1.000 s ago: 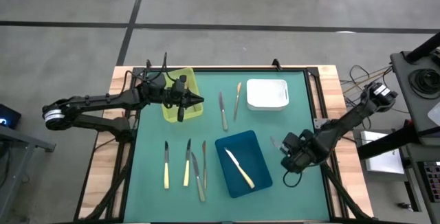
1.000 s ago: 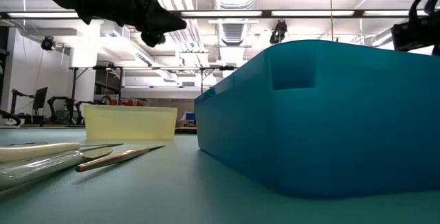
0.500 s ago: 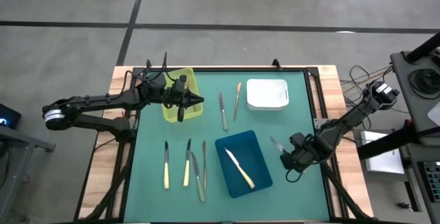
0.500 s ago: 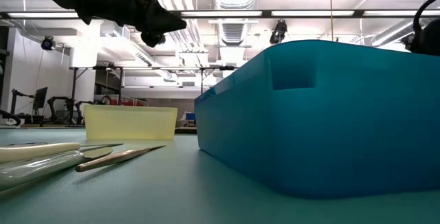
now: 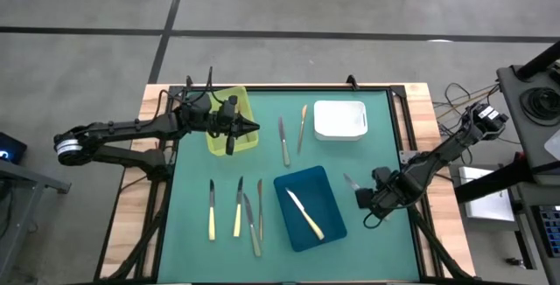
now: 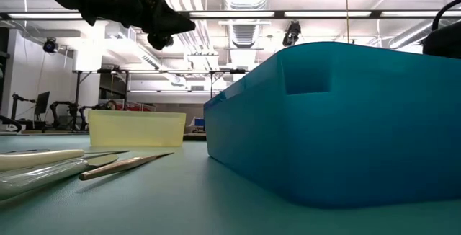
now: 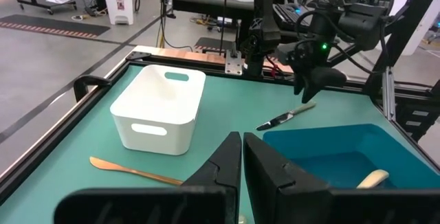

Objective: Sort silverware by color (type)
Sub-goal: Put the bottom right green knife into the white bin

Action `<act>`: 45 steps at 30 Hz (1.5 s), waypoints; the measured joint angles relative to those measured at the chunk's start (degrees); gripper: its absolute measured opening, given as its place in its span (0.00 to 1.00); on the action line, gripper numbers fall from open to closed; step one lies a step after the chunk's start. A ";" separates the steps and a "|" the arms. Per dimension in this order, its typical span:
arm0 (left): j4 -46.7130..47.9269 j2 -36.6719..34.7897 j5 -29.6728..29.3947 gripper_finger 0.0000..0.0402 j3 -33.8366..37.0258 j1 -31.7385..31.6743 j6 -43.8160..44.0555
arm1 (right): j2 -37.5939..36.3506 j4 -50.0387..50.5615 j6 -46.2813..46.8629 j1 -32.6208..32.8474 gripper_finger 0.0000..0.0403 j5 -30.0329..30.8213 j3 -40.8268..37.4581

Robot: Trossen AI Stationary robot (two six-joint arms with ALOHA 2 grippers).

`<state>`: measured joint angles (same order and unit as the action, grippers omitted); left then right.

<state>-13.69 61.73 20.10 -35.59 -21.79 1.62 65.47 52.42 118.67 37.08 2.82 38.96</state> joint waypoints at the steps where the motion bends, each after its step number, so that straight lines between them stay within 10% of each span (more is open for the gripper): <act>1: 0.02 0.00 0.00 0.00 0.00 0.01 -0.01 | 0.00 -0.11 0.92 0.00 0.55 0.21 0.00; 14: -0.06 0.00 0.00 0.00 0.00 0.00 -0.02 | 1.29 0.47 6.05 0.00 0.61 2.29 0.00; 24: -0.48 0.00 0.00 0.00 0.00 0.01 -1.37 | 7.97 -2.87 -27.05 0.08 0.63 4.24 0.00; 30: -0.41 0.00 0.00 0.00 0.00 0.00 -1.50 | 12.30 -5.65 -42.10 0.68 0.59 5.64 0.00; 45: -0.35 0.00 0.00 0.00 0.00 -0.01 -1.52 | 14.51 -12.74 -40.06 0.79 0.29 4.95 -5.48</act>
<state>-14.04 61.73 20.10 -35.59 -21.80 0.10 79.99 39.68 78.61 37.87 7.77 33.48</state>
